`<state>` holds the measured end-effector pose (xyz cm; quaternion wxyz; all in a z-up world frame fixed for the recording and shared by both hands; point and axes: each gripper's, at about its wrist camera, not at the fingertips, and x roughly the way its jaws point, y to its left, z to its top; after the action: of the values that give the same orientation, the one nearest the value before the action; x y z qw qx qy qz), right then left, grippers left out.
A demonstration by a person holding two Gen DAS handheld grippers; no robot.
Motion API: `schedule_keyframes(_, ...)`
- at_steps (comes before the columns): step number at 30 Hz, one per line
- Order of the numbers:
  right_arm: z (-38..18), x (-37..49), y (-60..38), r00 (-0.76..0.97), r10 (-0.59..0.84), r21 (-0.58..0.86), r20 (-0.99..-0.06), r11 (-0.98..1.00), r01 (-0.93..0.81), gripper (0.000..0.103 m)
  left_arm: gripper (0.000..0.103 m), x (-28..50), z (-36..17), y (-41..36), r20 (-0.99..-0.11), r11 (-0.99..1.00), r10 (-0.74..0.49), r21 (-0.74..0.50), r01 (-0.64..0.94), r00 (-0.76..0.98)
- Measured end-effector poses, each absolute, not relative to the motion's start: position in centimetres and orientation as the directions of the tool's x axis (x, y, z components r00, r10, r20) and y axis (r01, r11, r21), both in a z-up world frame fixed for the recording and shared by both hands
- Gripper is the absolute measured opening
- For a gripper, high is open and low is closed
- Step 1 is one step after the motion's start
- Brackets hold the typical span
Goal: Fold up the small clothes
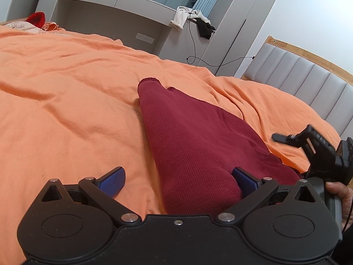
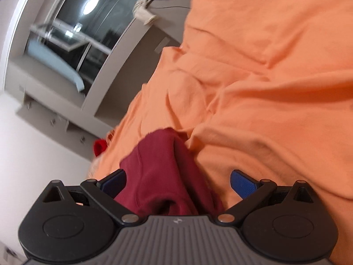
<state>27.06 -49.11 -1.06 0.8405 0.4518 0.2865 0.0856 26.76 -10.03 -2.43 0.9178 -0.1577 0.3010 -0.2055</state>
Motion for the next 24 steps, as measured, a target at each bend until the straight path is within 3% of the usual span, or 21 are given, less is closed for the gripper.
schedule_keyframes(7,-0.8,28.4,-48.9,0.811,0.397,0.772,-0.430,0.628,0.101,0.068,0.103,26.7,-2.4,-9.9,-0.485,0.864,-0.475,-0.417,0.284,0.734)
schedule_keyframes(9,-0.6,29.1,-48.7,0.807,0.406,0.763,-0.430,0.641,0.084,0.044,0.103,26.8,-2.4,-9.9,-0.484,0.862,-0.477,-0.420,0.284,0.733)
schedule_keyframes(13,0.4,30.1,-48.1,0.811,0.391,0.709,-0.435,0.704,0.040,0.022,0.103,26.9,-2.6,-9.9,-0.483,0.861,-0.479,-0.422,0.284,0.733)
schedule_keyframes(24,4.4,28.6,-44.4,0.879,0.319,0.497,-0.354,0.860,-0.112,0.011,0.103,26.9,-2.9,-9.9,-0.477,0.860,-0.478,-0.424,0.283,0.737)
